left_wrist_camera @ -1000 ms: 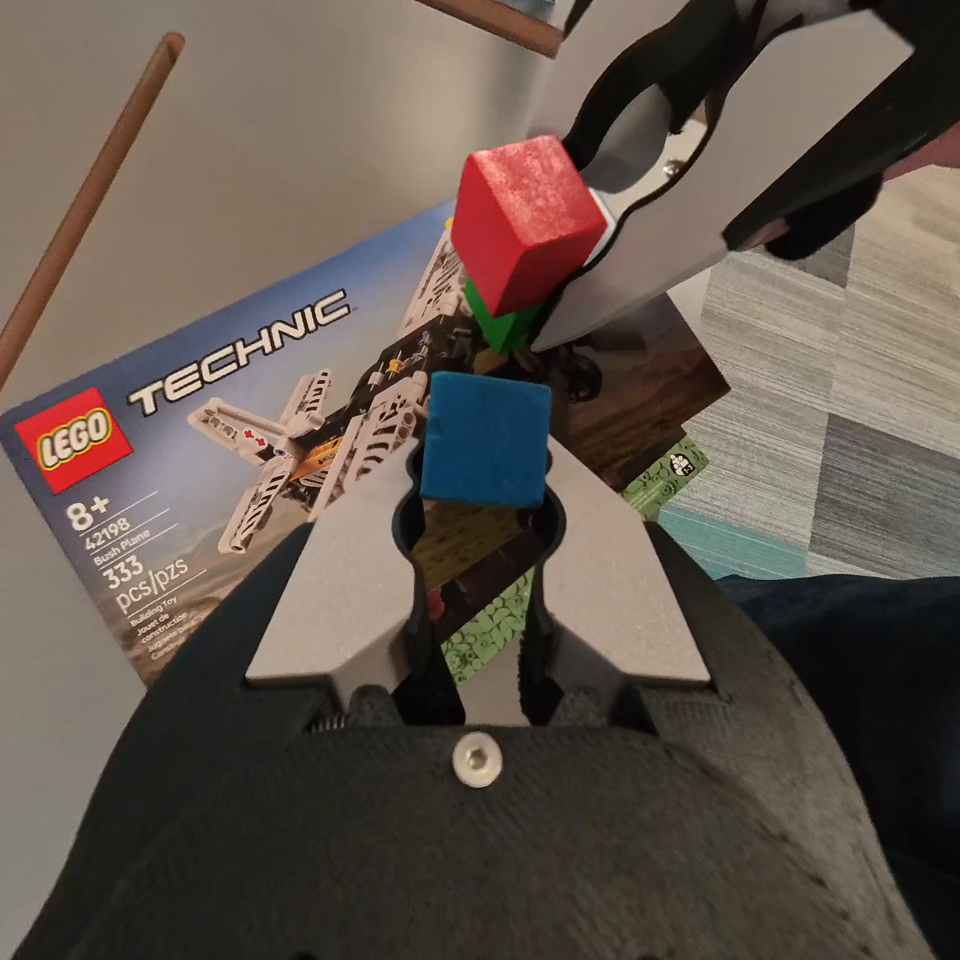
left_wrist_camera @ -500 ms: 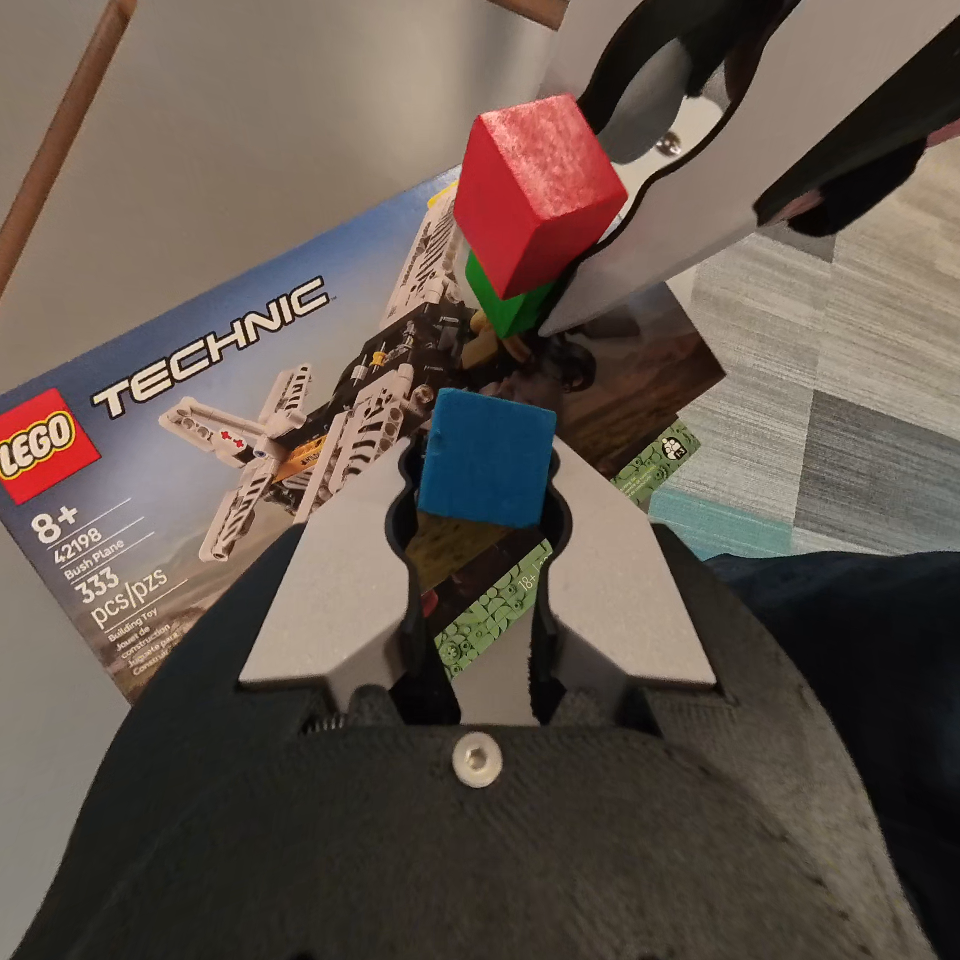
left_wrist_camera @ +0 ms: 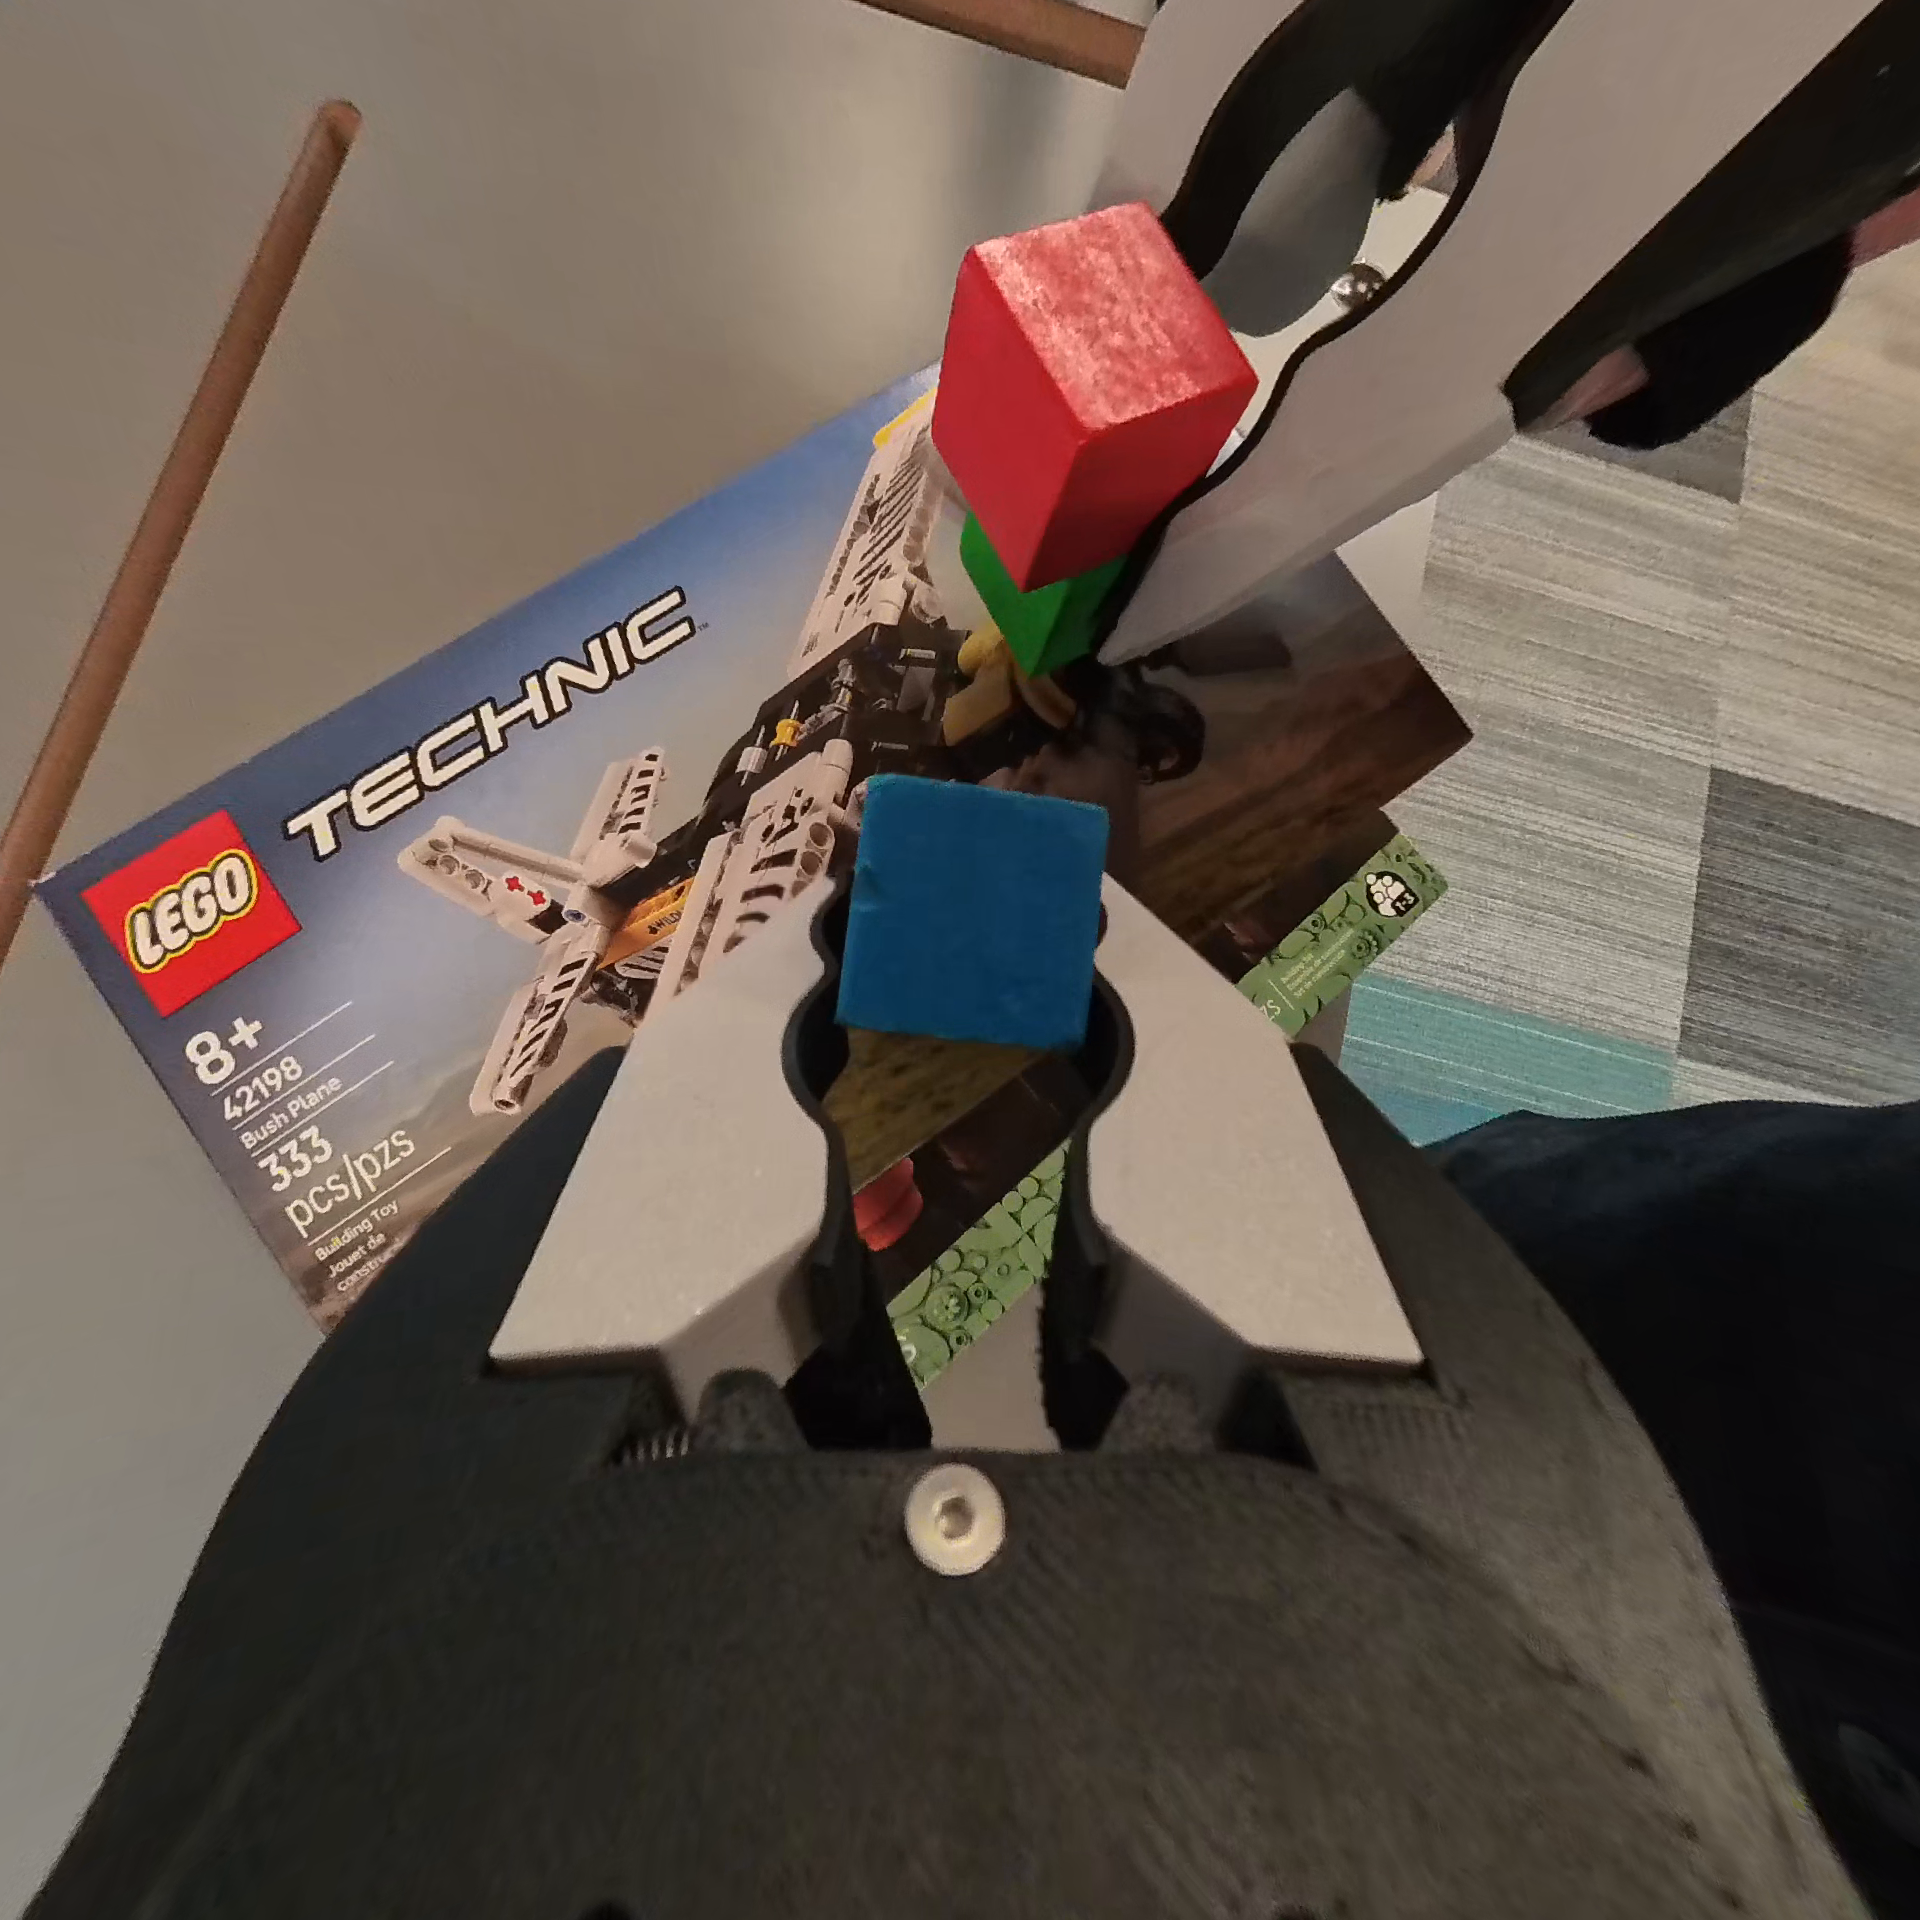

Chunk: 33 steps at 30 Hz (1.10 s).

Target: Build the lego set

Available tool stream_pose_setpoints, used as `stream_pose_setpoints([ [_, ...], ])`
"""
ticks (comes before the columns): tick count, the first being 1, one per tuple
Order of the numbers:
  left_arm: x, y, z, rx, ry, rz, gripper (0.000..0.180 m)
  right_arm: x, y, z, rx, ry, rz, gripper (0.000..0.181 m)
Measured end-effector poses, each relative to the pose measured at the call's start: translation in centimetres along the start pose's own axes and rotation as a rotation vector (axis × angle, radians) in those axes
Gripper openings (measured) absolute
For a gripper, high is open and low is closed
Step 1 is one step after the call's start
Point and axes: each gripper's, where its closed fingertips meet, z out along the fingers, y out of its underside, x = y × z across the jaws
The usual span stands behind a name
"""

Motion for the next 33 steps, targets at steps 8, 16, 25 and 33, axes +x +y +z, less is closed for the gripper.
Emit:
stream_pose_setpoints([
  [8, 0.5, 0.7, 0.4, -0.034, 0.036, -0.023, 0.064, 0.0, 0.3, -0.1, -0.003, -0.002, -0.006, 0.033],
  [16, 0.2, 1.4, -0.7, -0.007, 0.047, -0.020, 0.040, 0.2, 0.5, -0.2, 0.000, -0.002, -0.001, 0.033],
  [25, -0.2, 0.3, -0.7, 0.048, 0.040, 0.011, 0.038, 0.3, 0.1, 0.0, 0.005, -0.007, -0.005, 0.033],
  [33, -0.2, 1.3, -0.3, 0.015, 0.059, -0.027, 0.051, 0.4, 0.1, 0.2, 0.000, -0.010, -0.003, 0.033],
])
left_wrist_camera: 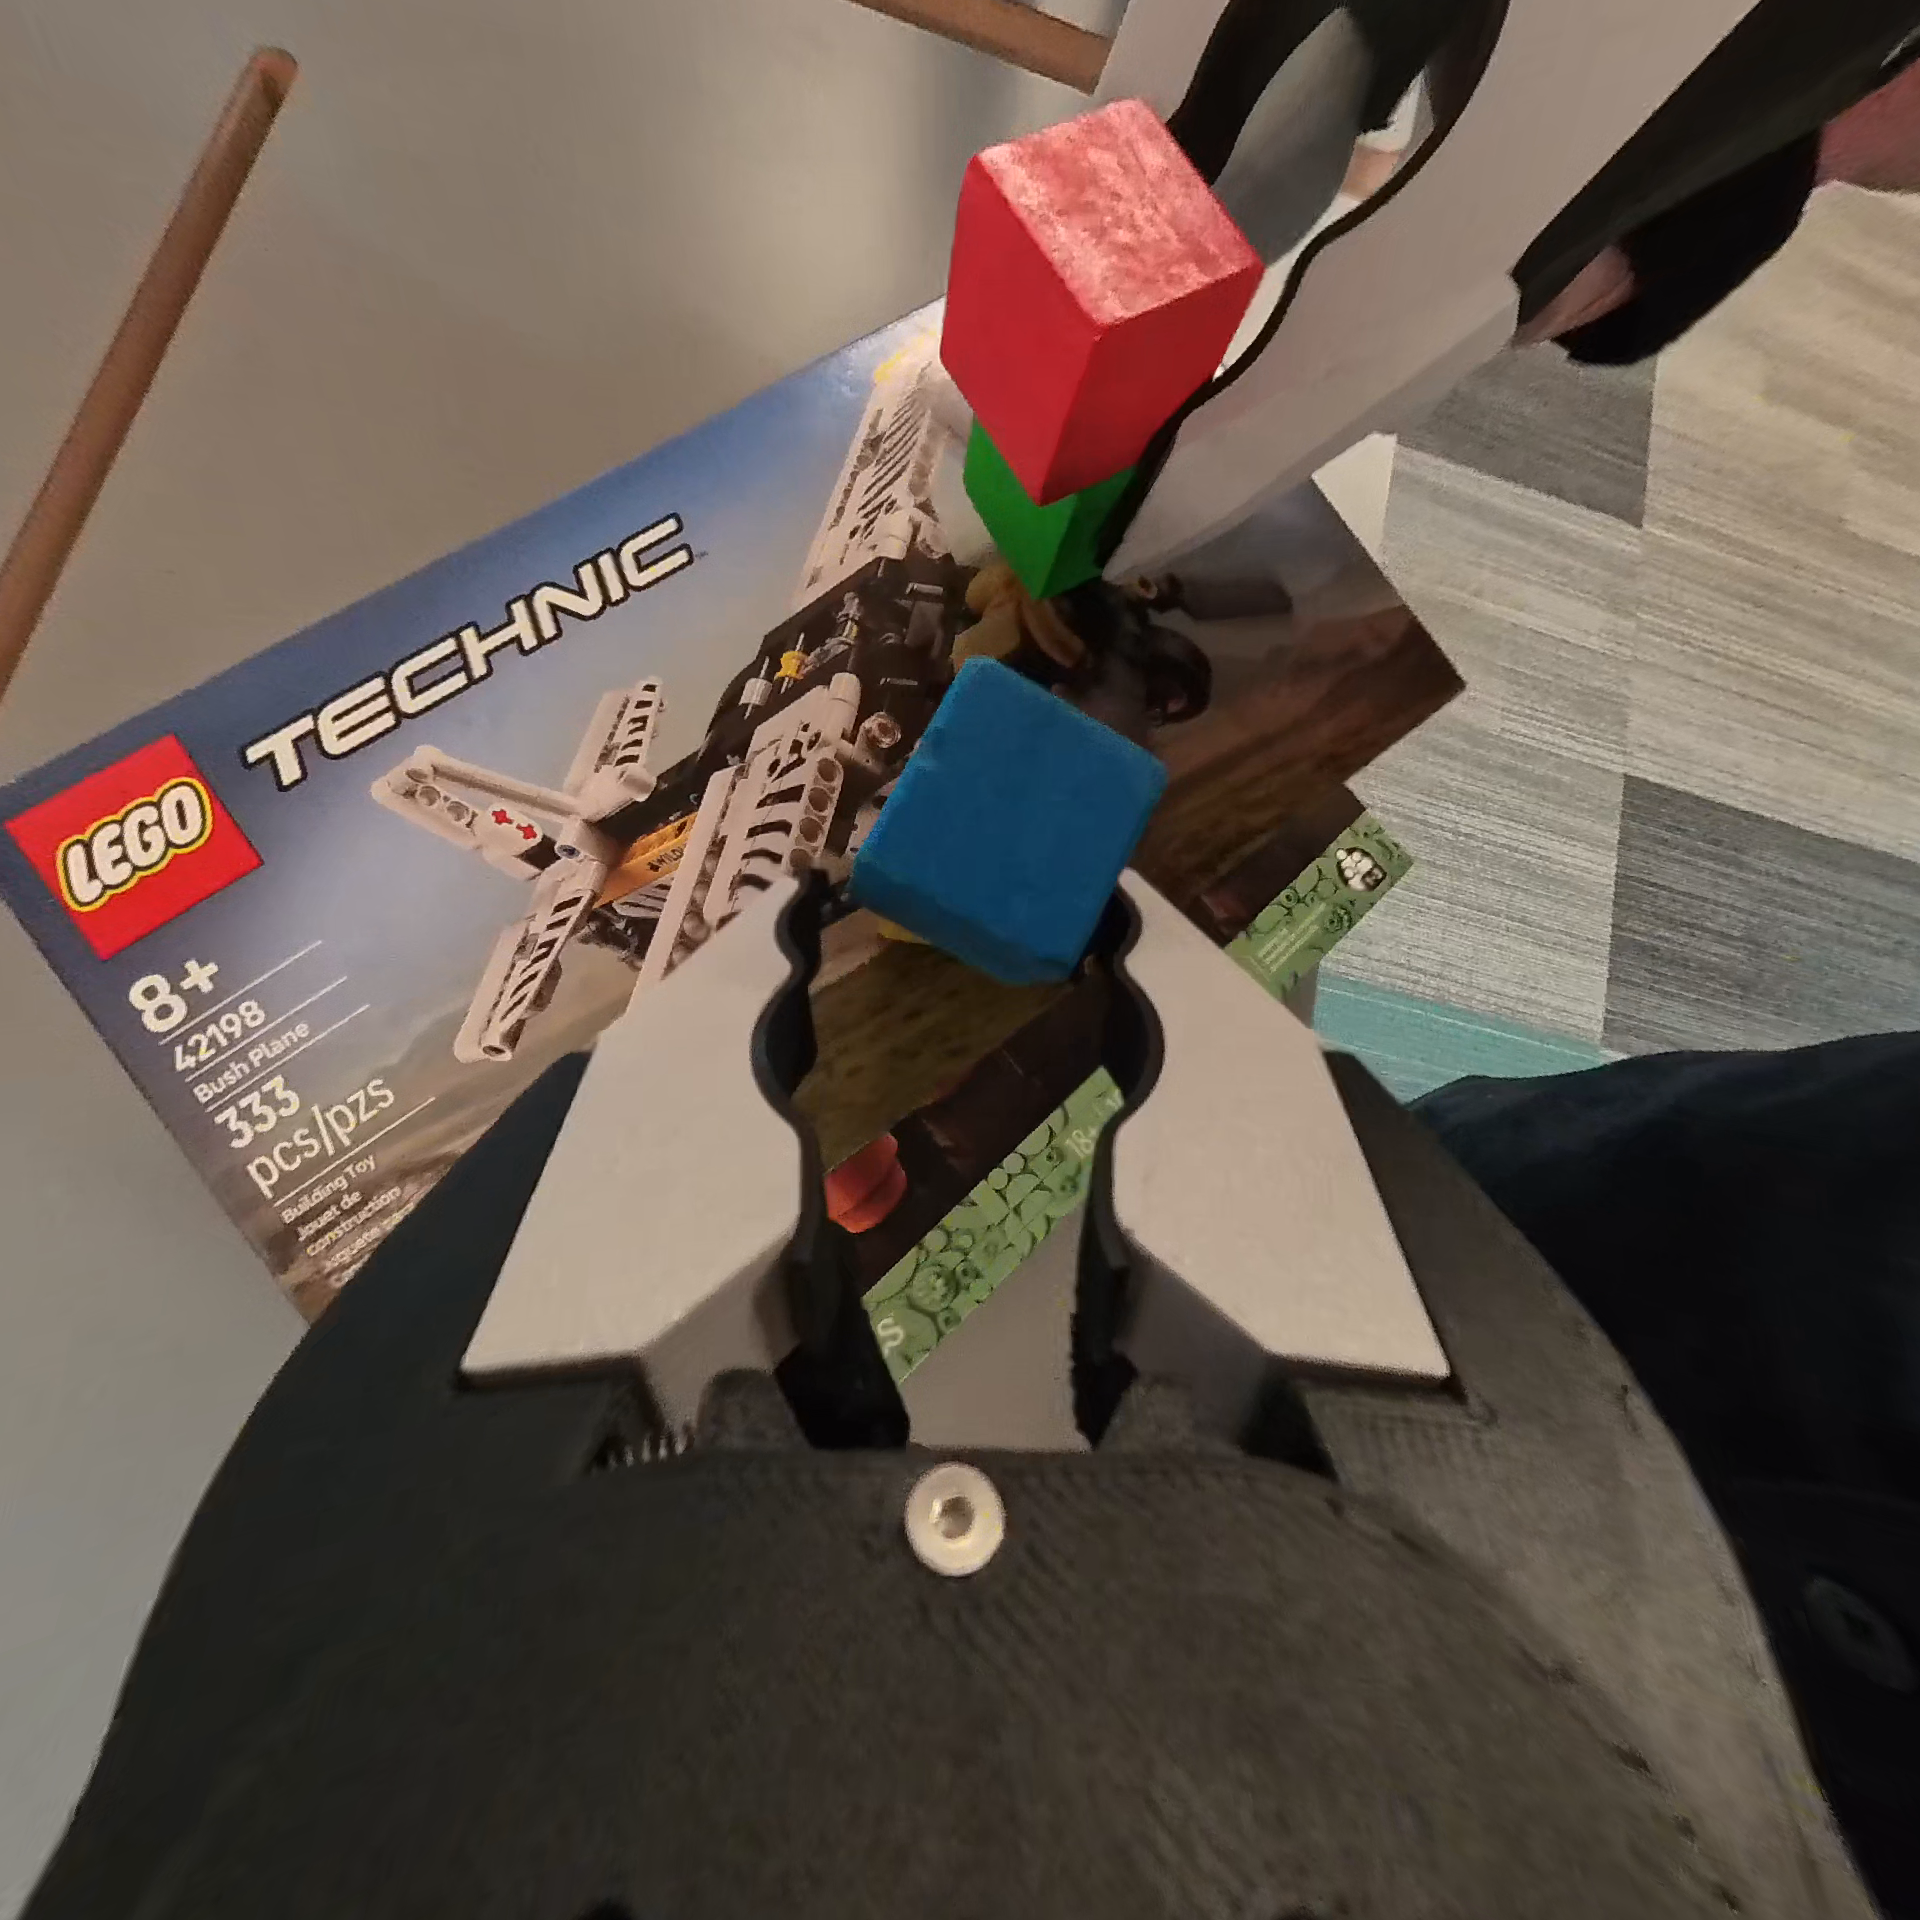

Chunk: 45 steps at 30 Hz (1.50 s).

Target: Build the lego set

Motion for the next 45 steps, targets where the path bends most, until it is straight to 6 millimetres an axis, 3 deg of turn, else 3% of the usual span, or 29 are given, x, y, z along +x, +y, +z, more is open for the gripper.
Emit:
stream_pose_setpoints([
  [10, -0.1, 0.3, -0.4, -0.003, 0.024, 0.078, 0.031, -0.1, -0.1, 0.3, 0.002, -0.009, 0.002, 0.033],
  [23, 0.6, -1.9, -0.6, 0.074, 0.044, 0.075, 0.030, 0.1, -0.7, -0.4, 0.028, 0.001, 0.003, 0.033],
  [33, -0.1, -2.2, -1.5, 0.077, 0.009, 0.098, 0.029, 0.0, -1.2, -0.8, 0.036, 0.001, -0.012, 0.033],
  [41, -0.7, -2.6, -3.8, 0.102, -0.036, 0.092, 0.030, -1.0, -3.7, -1.1, 0.103, -0.016, -0.040, 0.033],
  [45, -1.0, -2.2, -5.7, 0.113, -0.073, 0.087, 0.030, -2.4, -5.6, -0.8, 0.141, -0.043, -0.066, 0.033],
])
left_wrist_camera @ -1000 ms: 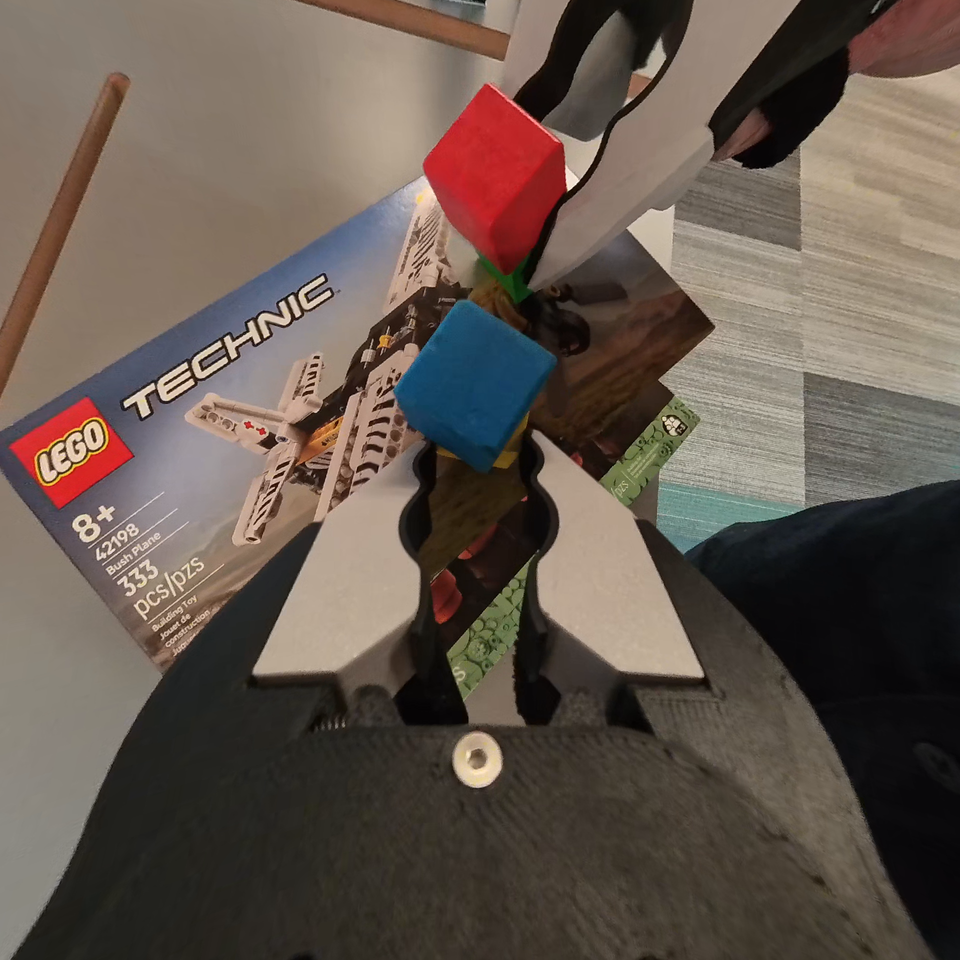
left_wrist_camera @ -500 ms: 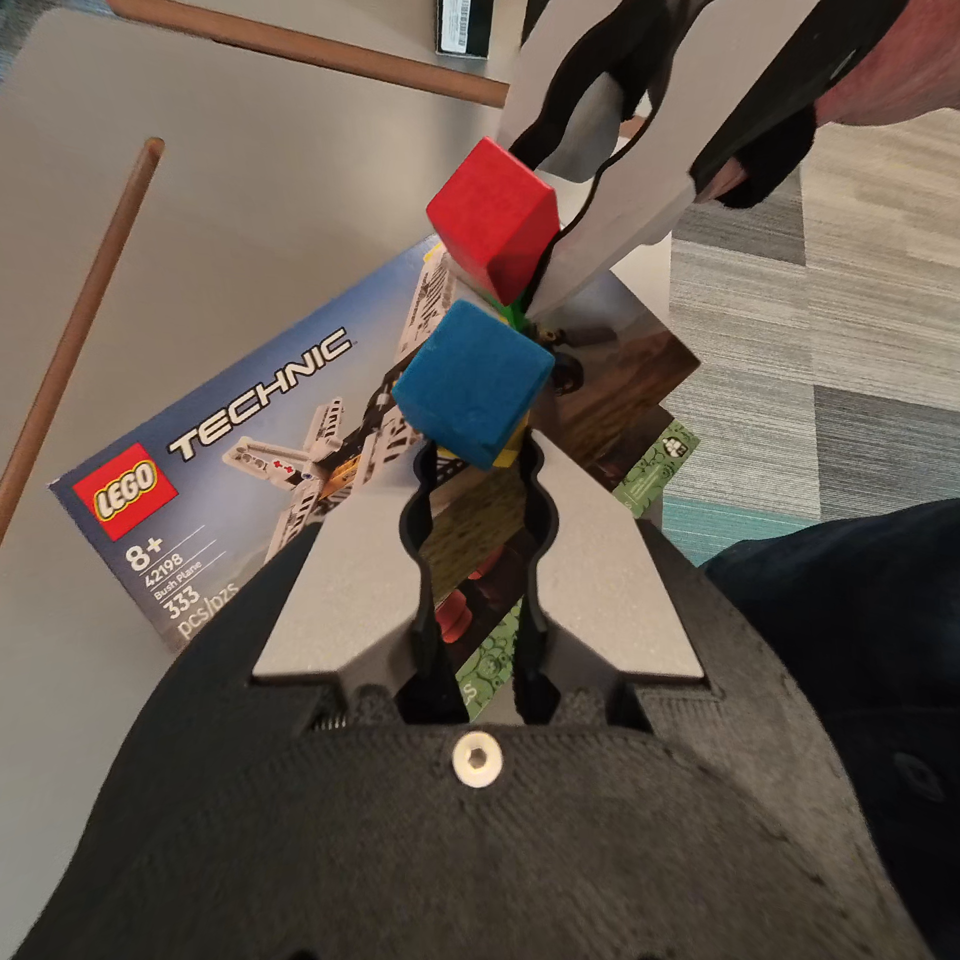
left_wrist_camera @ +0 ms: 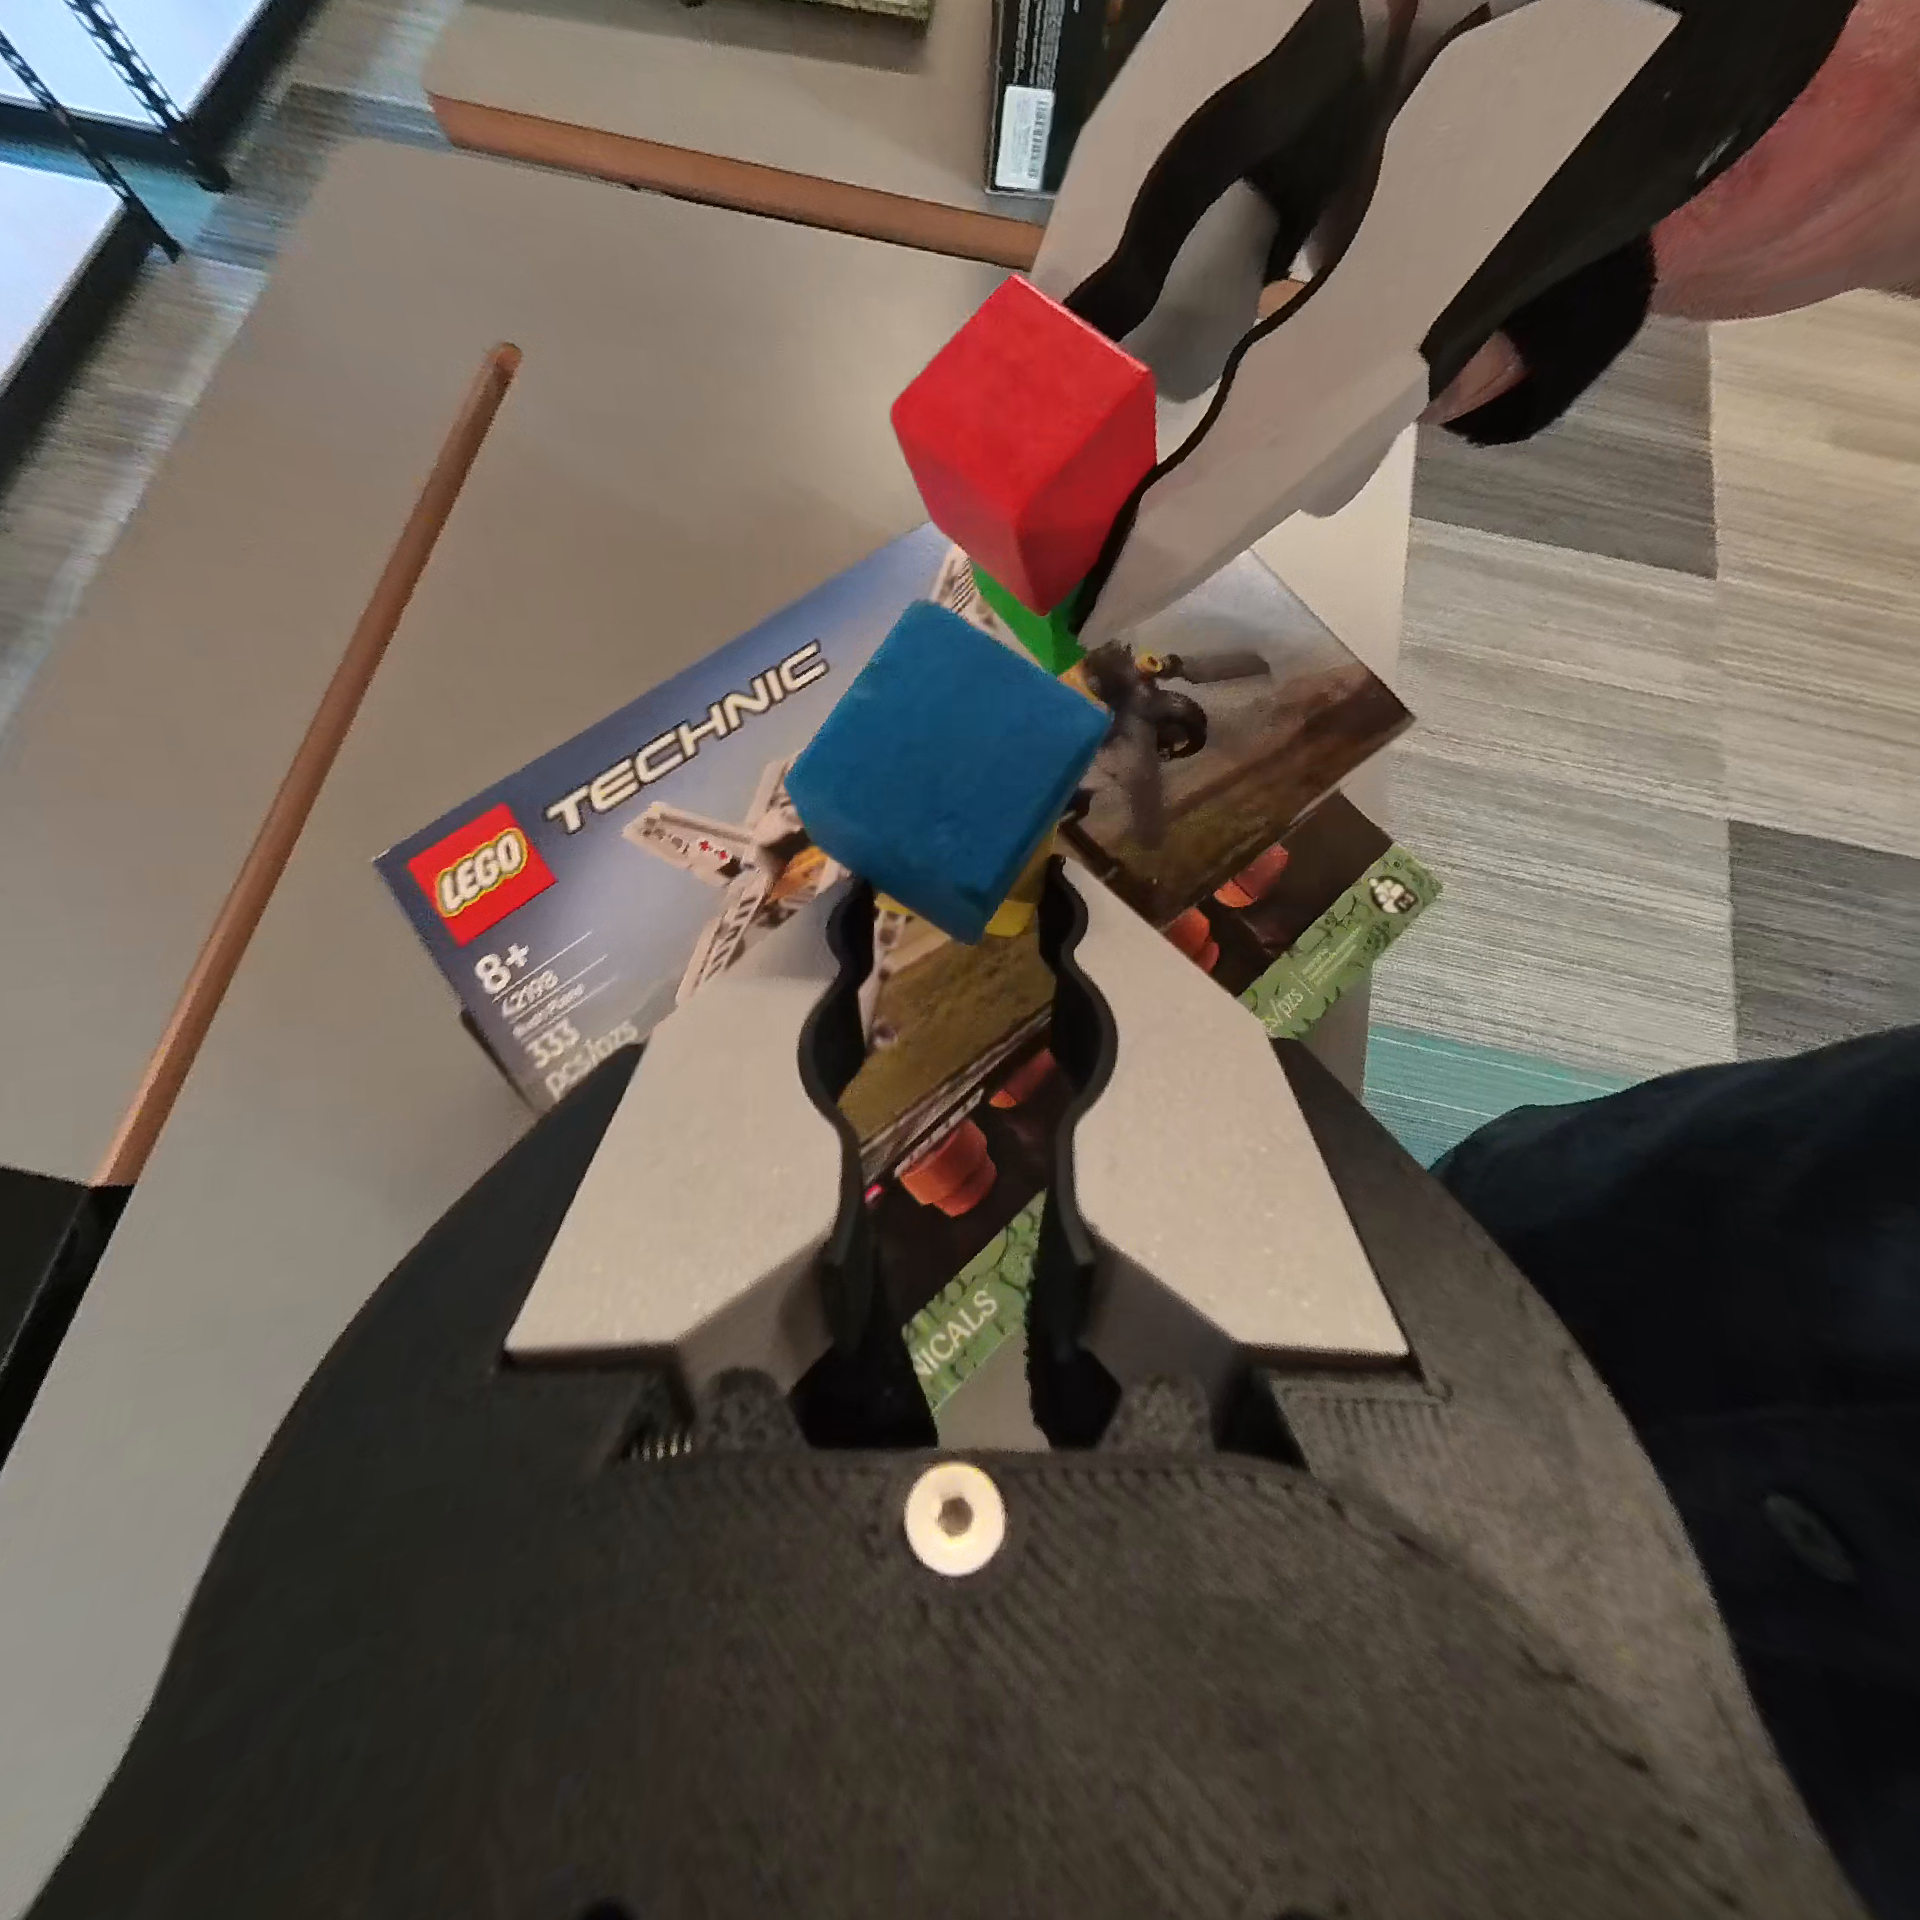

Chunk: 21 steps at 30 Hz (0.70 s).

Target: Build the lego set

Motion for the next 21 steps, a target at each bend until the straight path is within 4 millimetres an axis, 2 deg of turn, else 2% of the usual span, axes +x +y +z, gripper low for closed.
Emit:
stream_pose_setpoints([
  [6, -0.2, 2.3, -3.9, 0.009, -0.072, -0.049, 0.030, -4.1, -3.2, 1.9, 0.042, -0.074, -0.056, 0.032],
  [12, 0.3, 7.3, -8.7, -0.001, -0.145, -0.128, 0.029, -10.8, -4.9, 5.9, 0.059, -0.173, -0.085, 0.033],
  [16, 0.8, 11.9, -10.9, -0.010, -0.170, -0.180, 0.030, -15.9, -4.3, 9.5, 0.073, -0.204, -0.086, 0.033],
  [19, 1.2, 15.8, -11.7, -0.002, -0.180, -0.212, 0.030, -18.9, -2.6, 13.0, 0.125, -0.218, 0.005, 0.033],
  [21, 1.4, 18.8, -11.9, -0.011, -0.177, -0.214, 0.030, -20.1, -0.9, 15.5, 0.144, -0.190, 0.076, 0.033],
])
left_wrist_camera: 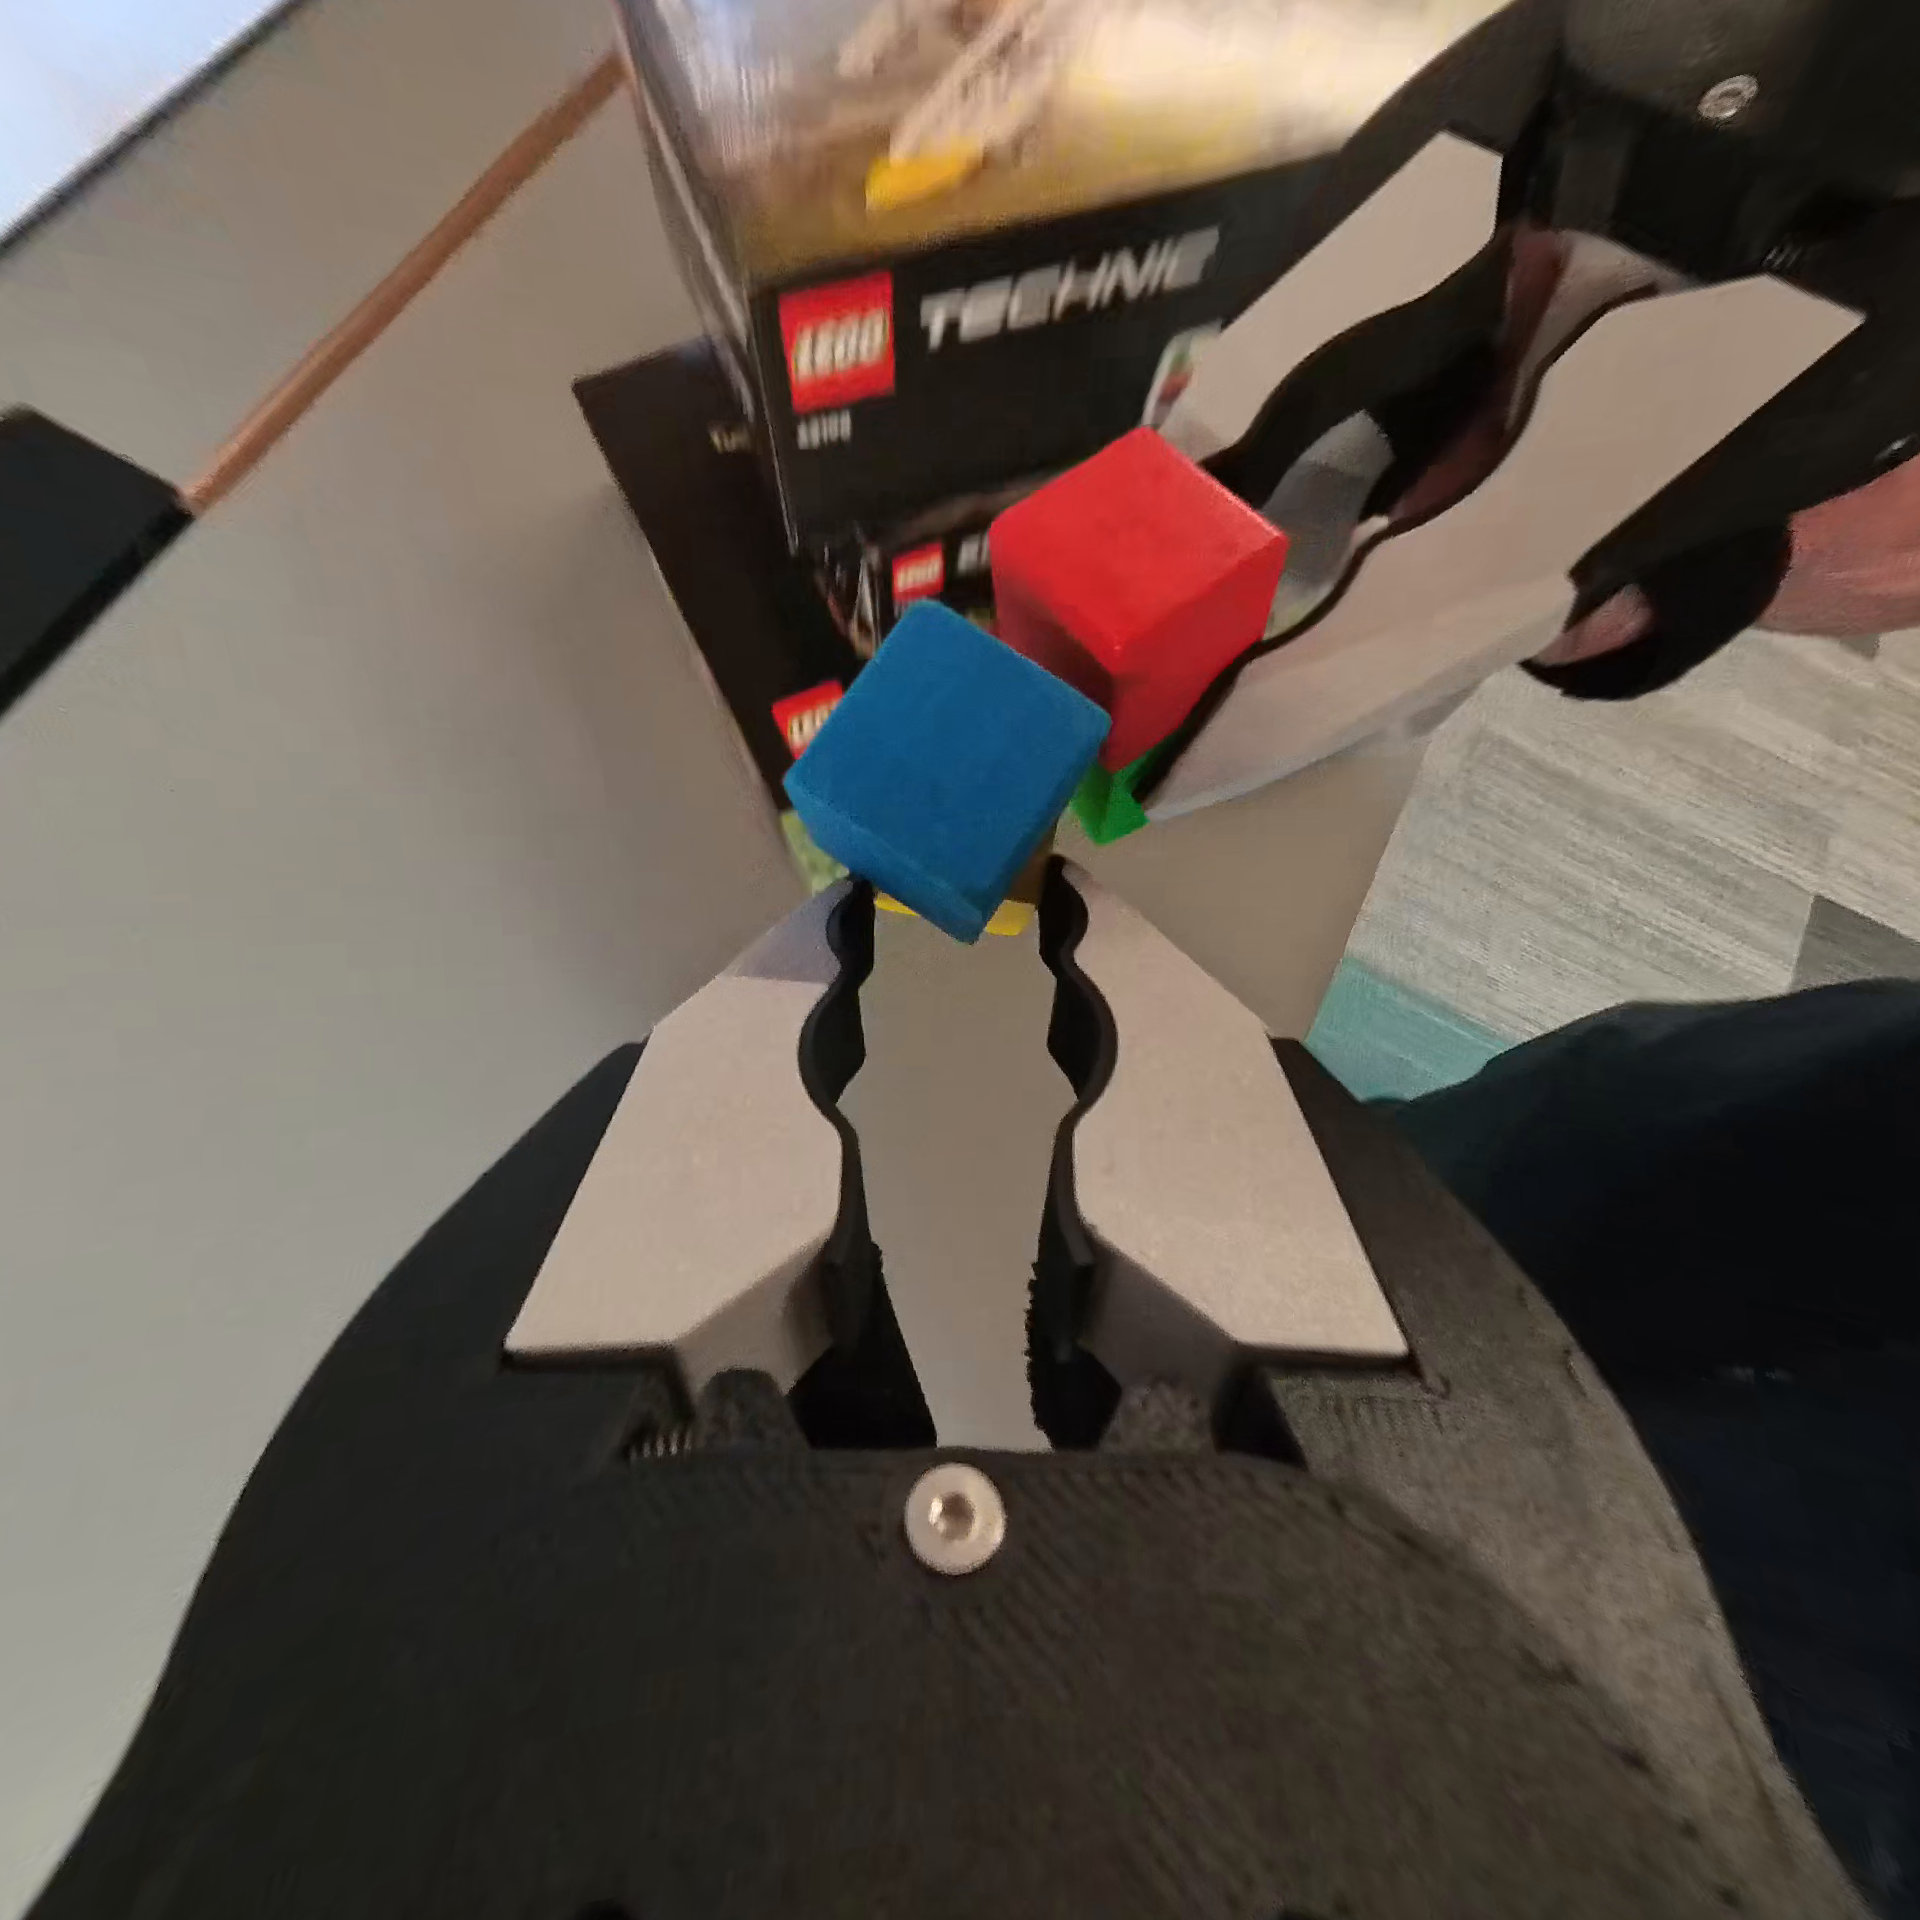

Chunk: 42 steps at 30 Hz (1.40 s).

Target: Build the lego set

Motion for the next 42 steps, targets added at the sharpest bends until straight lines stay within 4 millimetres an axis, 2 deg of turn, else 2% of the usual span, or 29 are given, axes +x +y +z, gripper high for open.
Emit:
stream_pose_setpoints([
  [2, -0.6, 3.4, 0.3, -0.021, 0.001, 0.004, 0.030, -0.4, 2.4, 2.2, -0.007, 0.037, 0.037, 0.033],
  [6, -2.4, 8.9, 1.2, -0.038, -0.007, -0.052, 0.030, -1.1, 7.1, 6.1, -0.046, 0.082, 0.092, 0.033],
  [11, -4.9, 15.0, 2.9, -0.089, -0.030, -0.077, 0.030, -0.5, 11.9, 9.9, -0.107, 0.147, 0.160, 0.033],
  [14, -6.2, 17.1, 3.8, -0.098, -0.030, -0.102, 0.030, 0.0, 13.1, 11.8, -0.151, 0.173, 0.137, 0.033],
  [16, -6.9, 17.8, 4.3, -0.103, -0.032, -0.096, 0.030, 0.6, 14.4, 13.0, -0.208, 0.196, 0.125, 0.033],
  [18, -7.3, 18.3, 4.9, -0.105, -0.026, -0.088, 0.030, 0.9, 14.8, 14.1, -0.209, 0.207, 0.137, 0.033],
  [22, -7.4, 19.5, 6.1, -0.131, -0.013, -0.059, 0.030, 1.5, 15.8, 15.1, -0.228, 0.254, 0.112, 0.033],
  [24, -7.1, 20.8, 6.6, -0.158, 0.000, -0.057, 0.031, 1.6, 16.3, 15.1, -0.238, 0.269, 0.110, 0.033],
  [28, -7.0, 21.1, 6.6, -0.145, 0.002, -0.062, 0.032, 1.1, 17.3, 14.7, -0.292, 0.279, 0.123, 0.035],
  [30, -6.6, 21.4, 6.3, -0.155, 0.029, -0.055, 0.035, 0.9, 17.5, 14.4, -0.337, 0.288, 0.109, 0.041],
  [33, -6.3, 21.7, 5.3, -0.160, 0.045, -0.079, 0.066, 0.4, 17.1, 13.2, -0.345, 0.305, 0.103, 0.047],
  [35, -6.0, 22.2, 4.1, -0.151, 0.063, -0.099, 0.069, 0.1, 16.6, 11.9, -0.339, 0.327, 0.114, 0.051],
  [37, -5.8, 22.5, 2.5, -0.146, 0.078, -0.133, 0.079, -0.4, 15.8, 10.3, -0.314, 0.351, 0.136, 0.055],
  [40, -6.9, 19.3, -1.4, -0.014, 0.051, -0.202, 0.081, -0.9, 13.6, 6.5, -0.248, 0.425, 0.156, 0.058],
  [42, -7.9, 16.5, -3.7, 0.051, 0.026, -0.223, 0.081, -0.5, 12.9, 3.2, -0.206, 0.506, 0.203, 0.066],
])
